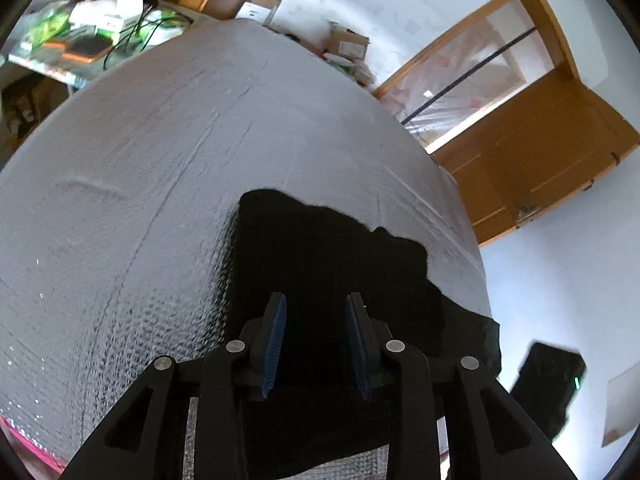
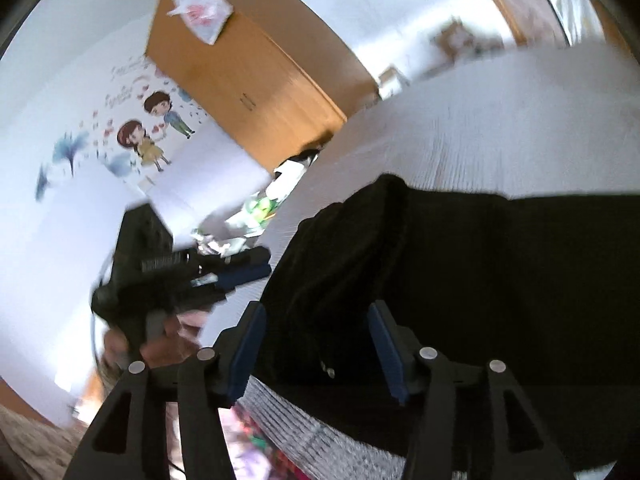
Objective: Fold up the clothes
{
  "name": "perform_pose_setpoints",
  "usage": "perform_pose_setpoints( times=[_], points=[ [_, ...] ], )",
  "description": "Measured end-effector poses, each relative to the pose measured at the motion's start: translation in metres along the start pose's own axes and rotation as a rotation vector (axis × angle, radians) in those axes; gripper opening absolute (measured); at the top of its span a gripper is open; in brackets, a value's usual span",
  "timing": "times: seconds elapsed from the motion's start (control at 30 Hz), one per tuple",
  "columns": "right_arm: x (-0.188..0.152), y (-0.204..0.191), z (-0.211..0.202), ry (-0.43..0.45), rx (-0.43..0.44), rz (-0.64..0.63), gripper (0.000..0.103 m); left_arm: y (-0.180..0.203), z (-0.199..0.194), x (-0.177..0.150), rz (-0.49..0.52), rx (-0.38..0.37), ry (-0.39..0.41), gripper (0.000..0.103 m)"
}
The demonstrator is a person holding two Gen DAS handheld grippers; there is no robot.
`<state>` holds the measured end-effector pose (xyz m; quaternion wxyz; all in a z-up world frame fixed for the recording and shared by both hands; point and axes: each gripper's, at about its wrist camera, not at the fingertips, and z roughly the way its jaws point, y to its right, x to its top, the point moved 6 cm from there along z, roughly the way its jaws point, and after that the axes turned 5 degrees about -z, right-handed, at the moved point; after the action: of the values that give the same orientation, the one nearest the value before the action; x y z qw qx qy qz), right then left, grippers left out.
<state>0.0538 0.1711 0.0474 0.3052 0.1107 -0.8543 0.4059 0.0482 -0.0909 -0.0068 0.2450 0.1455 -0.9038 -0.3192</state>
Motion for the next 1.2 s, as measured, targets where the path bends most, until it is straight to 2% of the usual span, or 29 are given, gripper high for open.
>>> perform_pose_setpoints(
  times=[0.17, 0.33, 0.43, 0.5, 0.63, 0.83, 0.9, 0.93, 1.0, 1.2],
  points=[
    [0.011, 0.033, 0.021, -0.06, 0.051, 0.189, 0.058, -0.006, 0.005, -0.007, 0.006, 0.027, -0.007, 0.032],
    [0.02, 0.033, 0.037, -0.091, 0.071, 0.204, 0.058, -0.006, 0.009, -0.009, 0.021, 0.048, -0.01, 0.032],
    [0.02, 0.029, 0.047, -0.134, 0.045, 0.186, 0.057, -0.009, 0.013, -0.009, 0.011, 0.056, -0.015, 0.032],
    [0.018, 0.025, 0.049, -0.152, 0.022, 0.159, 0.05, -0.011, 0.015, -0.009, 0.016, 0.068, -0.019, 0.032],
    [0.02, 0.013, 0.041, -0.126, -0.064, 0.063, 0.021, -0.011, 0.021, -0.009, 0.012, 0.076, -0.026, 0.032],
    [0.024, -0.009, 0.013, -0.038, -0.128, -0.042, 0.014, -0.014, 0.021, -0.013, 0.007, 0.067, -0.029, 0.032],
    [0.026, -0.015, 0.001, -0.002, -0.141, -0.063, 0.01, -0.015, 0.019, -0.014, 0.003, 0.072, -0.025, 0.032],
    [0.026, -0.018, -0.004, 0.017, -0.148, -0.073, 0.0, -0.016, 0.018, -0.014, 0.001, 0.075, -0.024, 0.032],
    [0.028, -0.024, -0.016, 0.053, -0.161, -0.094, 0.0, -0.013, 0.016, -0.014, 0.006, 0.067, -0.02, 0.032],
    [0.022, -0.004, -0.004, -0.016, -0.134, 0.013, 0.005, -0.012, 0.019, -0.017, 0.006, 0.079, -0.022, 0.032]
  ],
)
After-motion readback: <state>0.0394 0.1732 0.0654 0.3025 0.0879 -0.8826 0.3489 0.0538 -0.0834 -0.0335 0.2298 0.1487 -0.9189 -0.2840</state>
